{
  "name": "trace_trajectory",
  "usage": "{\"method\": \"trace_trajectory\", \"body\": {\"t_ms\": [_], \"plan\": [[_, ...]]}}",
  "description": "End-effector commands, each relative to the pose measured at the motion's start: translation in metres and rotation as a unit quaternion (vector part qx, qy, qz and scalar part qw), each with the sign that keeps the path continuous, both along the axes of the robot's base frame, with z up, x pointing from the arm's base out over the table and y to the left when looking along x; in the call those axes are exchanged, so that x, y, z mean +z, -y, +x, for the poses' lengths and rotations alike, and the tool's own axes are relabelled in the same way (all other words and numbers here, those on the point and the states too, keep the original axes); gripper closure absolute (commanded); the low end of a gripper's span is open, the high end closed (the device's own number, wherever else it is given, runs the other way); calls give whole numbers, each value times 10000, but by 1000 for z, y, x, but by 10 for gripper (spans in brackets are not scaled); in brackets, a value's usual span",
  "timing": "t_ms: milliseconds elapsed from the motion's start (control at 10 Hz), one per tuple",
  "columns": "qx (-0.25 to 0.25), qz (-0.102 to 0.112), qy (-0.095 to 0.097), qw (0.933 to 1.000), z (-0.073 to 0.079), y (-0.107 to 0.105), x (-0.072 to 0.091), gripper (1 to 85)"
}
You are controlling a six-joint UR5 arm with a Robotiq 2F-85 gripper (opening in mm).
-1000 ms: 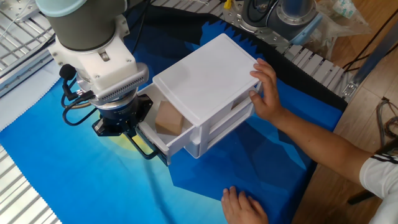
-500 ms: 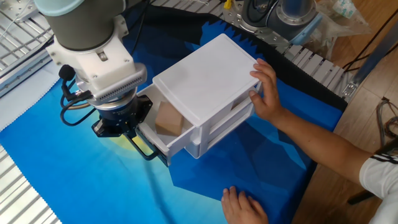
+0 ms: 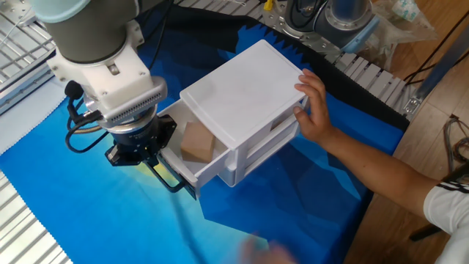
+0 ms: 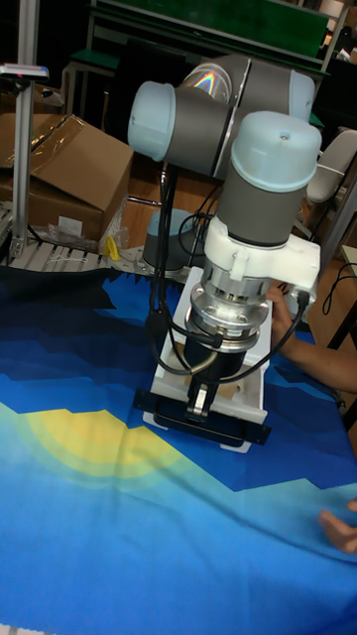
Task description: Take something out of a drawer
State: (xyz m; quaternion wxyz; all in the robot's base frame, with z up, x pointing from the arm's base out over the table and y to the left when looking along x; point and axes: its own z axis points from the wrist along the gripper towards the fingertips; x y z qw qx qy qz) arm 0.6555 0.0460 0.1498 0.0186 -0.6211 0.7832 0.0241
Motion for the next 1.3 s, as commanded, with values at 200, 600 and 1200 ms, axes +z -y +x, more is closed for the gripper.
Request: {"method": "trace_trajectory", "body": {"t_ms": [200, 600, 1200], "plan": [[159, 132, -35, 9998, 20, 3, 3, 847], [204, 101, -24, 9997, 31, 5, 5, 847], [-746, -265, -86, 9968, 12, 13, 44, 763]]}}
